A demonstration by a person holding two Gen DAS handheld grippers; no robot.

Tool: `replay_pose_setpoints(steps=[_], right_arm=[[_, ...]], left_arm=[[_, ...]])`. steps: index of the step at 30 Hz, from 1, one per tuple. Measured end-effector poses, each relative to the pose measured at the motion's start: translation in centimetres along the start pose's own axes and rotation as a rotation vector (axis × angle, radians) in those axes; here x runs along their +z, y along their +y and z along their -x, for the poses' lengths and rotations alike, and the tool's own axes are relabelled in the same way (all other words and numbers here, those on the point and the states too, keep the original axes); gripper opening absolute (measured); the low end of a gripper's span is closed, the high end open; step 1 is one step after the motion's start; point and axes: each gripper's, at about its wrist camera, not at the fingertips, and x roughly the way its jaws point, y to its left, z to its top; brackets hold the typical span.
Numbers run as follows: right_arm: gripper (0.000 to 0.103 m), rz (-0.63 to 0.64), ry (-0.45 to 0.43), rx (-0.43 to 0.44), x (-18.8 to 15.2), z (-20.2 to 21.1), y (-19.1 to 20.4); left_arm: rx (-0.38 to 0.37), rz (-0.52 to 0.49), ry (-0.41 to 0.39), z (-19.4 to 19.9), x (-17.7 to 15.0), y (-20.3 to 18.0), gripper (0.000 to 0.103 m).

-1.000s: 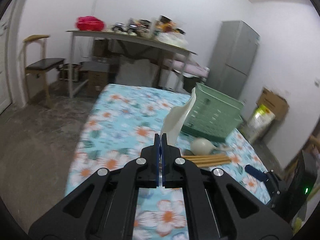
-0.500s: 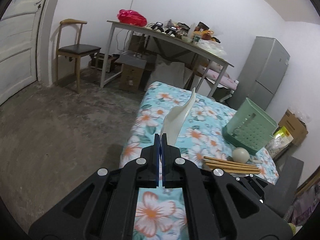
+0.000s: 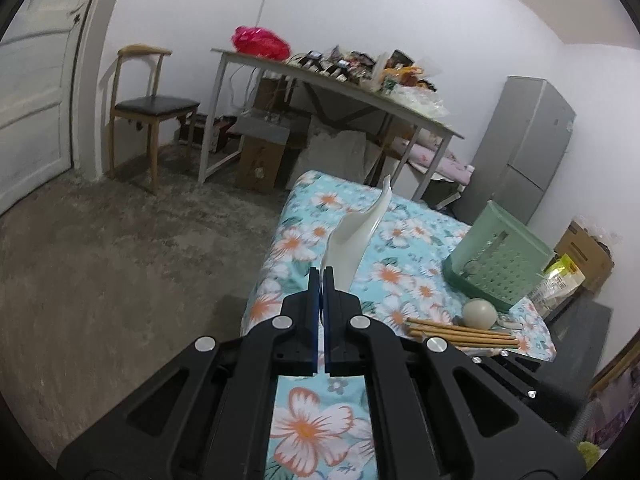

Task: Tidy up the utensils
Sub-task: 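Lift the white rice paddle with the left gripper toward the green basket, then lower the paddle into the green basket and open the left gripper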

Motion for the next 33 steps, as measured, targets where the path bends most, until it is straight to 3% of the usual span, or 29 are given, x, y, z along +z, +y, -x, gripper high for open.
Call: replay_pose_setpoints(steps=[4,7,11,17,21,30,33], right_arm=[[0.005,-0.127,-0.042,0.098,0.1,3.2,-3.6],[0.004,-0.223,-0.079,0.137,0.0,5.5,-6.9],[0.003,-0.322,-0.139,0.132,-0.5,8.0,-11.0],[0.003,-0.437,-0.193,0.095,-2.3,10.1,-16.8],[0.003,-0.5,-0.201,0.085,-3.8,10.2,-19.8],[0.003,-0.572,-0.197,0.072,-6.6,9.5,-23.1],[0.003,-0.576,-0.209,0.074,-7.1,9.5,-23.1]], left_arm=[[-0.034,-0.101,-0.052,0.7,1.2,-2.7,0.0],[-0.04,-0.251,-0.098,0.9,2.2,-6.2,0.0],[-0.037,-0.508,-0.145,0.1,3.3,-12.1,0.0],[-0.033,-0.879,-0.154,-2.7,3.7,-20.2,0.0],[0.033,-1.128,-0.129,-5.6,3.0,-24.6,0.0],[0.149,-1.501,-0.02,-9.3,2.2,-29.3,0.0],[0.153,-1.593,0.041,-9.9,2.9,-31.4,0.001]])
